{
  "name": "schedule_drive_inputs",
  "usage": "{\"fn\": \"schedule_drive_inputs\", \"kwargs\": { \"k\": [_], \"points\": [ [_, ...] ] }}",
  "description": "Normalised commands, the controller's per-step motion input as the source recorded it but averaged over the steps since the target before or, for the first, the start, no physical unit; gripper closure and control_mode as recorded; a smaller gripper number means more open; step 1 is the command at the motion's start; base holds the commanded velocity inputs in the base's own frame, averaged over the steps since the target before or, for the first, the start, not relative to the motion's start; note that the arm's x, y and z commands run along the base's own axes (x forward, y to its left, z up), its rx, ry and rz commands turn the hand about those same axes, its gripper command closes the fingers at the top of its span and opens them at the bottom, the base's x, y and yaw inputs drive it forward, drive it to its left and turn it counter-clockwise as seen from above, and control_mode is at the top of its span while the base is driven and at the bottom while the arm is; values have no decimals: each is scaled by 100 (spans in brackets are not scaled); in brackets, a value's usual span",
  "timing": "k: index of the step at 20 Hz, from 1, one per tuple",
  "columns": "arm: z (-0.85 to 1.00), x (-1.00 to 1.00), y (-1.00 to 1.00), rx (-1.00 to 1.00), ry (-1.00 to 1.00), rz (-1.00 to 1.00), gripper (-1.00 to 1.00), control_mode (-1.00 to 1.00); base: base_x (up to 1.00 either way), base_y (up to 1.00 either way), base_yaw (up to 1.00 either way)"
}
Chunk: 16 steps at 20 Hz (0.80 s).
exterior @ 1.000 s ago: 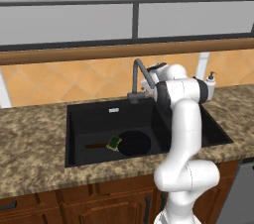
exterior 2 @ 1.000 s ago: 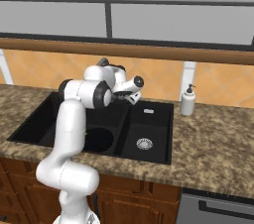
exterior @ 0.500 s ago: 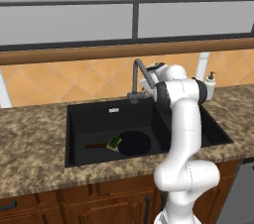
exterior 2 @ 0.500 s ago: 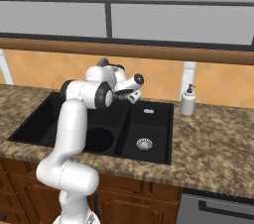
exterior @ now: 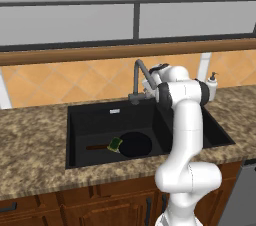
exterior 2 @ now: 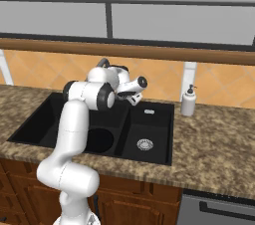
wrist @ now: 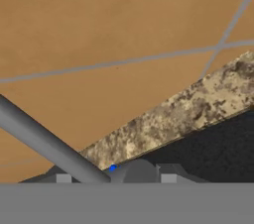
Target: Pick the pan and sponge and place them into the sink. Then turn on the water.
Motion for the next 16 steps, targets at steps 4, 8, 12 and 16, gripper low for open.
{"fn": "schedule_drive_inputs", "kwargs": {
  "k": [4, 8, 12, 16],
  "points": [
    [-23, 3, -3, 17, 2, -14, 100, -100, 0, 0, 0],
    [-28, 2, -2, 15, 8, -22, 100, -100, 0, 0, 0],
    [-32, 6, -5, 13, 14, -24, 100, -100, 0, 0, 0],
    [-38, 7, -7, 13, 15, -21, 100, -100, 0, 0, 0]
  ]
}}
